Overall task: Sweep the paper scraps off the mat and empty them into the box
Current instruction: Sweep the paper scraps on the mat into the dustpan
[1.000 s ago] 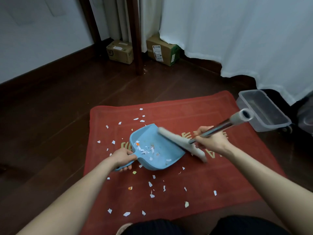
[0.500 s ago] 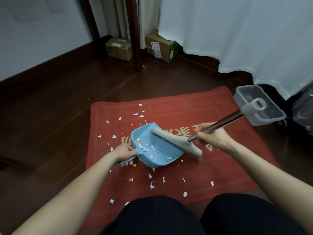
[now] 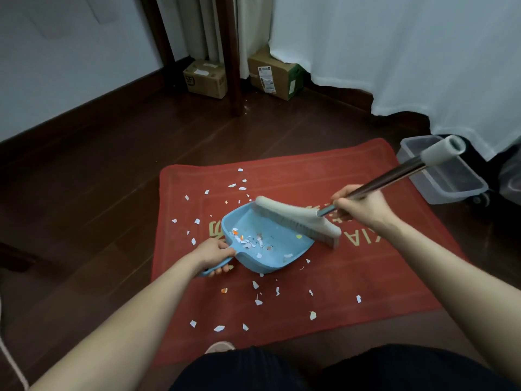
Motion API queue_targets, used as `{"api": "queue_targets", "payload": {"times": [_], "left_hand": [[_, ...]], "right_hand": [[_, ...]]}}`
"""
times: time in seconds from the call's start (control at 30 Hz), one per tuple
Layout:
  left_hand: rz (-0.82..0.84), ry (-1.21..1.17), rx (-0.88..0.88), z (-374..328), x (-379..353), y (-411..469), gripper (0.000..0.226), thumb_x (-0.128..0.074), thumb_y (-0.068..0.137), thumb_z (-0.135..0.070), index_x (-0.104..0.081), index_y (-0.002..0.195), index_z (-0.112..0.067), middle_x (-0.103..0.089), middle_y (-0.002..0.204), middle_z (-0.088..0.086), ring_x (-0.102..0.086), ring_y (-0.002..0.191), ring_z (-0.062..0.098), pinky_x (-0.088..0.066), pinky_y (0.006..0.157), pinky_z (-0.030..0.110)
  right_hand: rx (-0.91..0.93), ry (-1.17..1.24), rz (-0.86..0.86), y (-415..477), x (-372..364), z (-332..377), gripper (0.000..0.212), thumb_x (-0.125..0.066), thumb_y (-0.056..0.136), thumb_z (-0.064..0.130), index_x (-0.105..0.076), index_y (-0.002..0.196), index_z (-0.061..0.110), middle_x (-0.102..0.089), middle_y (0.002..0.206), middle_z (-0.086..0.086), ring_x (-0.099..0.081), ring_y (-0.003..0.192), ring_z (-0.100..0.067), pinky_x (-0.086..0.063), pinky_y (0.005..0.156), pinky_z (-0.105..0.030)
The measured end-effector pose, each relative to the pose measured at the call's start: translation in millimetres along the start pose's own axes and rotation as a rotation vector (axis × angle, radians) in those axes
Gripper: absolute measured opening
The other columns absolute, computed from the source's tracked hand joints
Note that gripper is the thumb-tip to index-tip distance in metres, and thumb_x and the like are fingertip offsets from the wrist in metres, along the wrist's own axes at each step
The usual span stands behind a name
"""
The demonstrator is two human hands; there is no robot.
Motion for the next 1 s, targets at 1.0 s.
{"api": "queue_targets", "payload": {"times": [1.0], "left_hand": [[-0.156, -0.355, 0.139, 23, 70, 48, 0.019, -0.042, 0.097, -0.015, -0.056, 0.085, -0.009, -0.054, 0.060, 0.009, -0.040, 0.030, 0.010, -0.030, 0.033, 0.012]], "right_hand": [[0.089, -0.197, -0.172, 124, -111, 66, 0.010, -0.057, 0.085, 0.010, -0.066, 0.082, 0.007, -0.069, 0.103, -0.019, -0.062, 0.105, -0.039, -0.049, 0.091, -0.043]]}}
Point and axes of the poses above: each hand's wrist, its own y-axis towards the middle knuckle, its own x-axis out of the back of the hand, z = x × y, the point moved 2 cm from there along y, towards the middle knuckle
